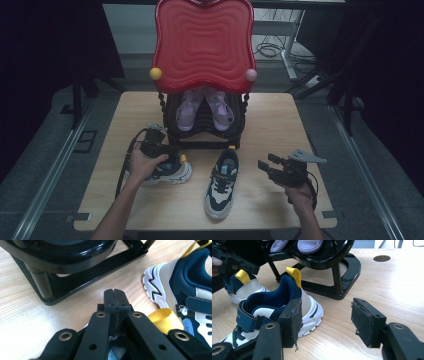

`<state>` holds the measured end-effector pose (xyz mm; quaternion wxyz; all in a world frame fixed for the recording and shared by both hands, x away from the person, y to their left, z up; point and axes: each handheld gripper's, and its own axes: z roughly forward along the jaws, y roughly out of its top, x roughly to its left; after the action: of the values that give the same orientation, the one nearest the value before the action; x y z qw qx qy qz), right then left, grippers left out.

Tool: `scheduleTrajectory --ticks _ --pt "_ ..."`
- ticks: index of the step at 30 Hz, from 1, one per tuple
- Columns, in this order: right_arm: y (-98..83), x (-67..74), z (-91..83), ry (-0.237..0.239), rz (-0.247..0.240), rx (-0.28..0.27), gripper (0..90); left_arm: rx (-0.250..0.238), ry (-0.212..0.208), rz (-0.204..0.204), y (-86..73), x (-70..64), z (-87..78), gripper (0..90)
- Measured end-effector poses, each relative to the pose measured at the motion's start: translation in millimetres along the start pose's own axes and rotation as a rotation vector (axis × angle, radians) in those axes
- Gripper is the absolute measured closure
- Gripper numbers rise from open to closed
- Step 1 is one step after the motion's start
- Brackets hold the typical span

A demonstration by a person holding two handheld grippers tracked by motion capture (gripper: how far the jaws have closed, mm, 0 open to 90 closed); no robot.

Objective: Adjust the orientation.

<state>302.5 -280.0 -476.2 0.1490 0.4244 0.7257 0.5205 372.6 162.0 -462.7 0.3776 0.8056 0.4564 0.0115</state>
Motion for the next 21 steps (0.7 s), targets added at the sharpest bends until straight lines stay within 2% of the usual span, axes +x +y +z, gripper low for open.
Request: scheduleTrajectory --ticks 7,14,21 --pt "-0.1 0.2 -0.8 -0.001 0.000 0.000 42.0 0.035 -0.022 0.046 -5.8 -11.4 -3.8 90.0" --pt "0.1 -0.8 -2.2 -0.005 0.001 -0.003 41.9 0.050 -0.056 0.056 -15.6 -17.5 -6.4 90.0" --pt "0.0 -1.0 -2.3 -0.006 0.001 -0.005 42.0 0.082 -0.083 0.088 -27.4 -28.7 -12.0 90.0"
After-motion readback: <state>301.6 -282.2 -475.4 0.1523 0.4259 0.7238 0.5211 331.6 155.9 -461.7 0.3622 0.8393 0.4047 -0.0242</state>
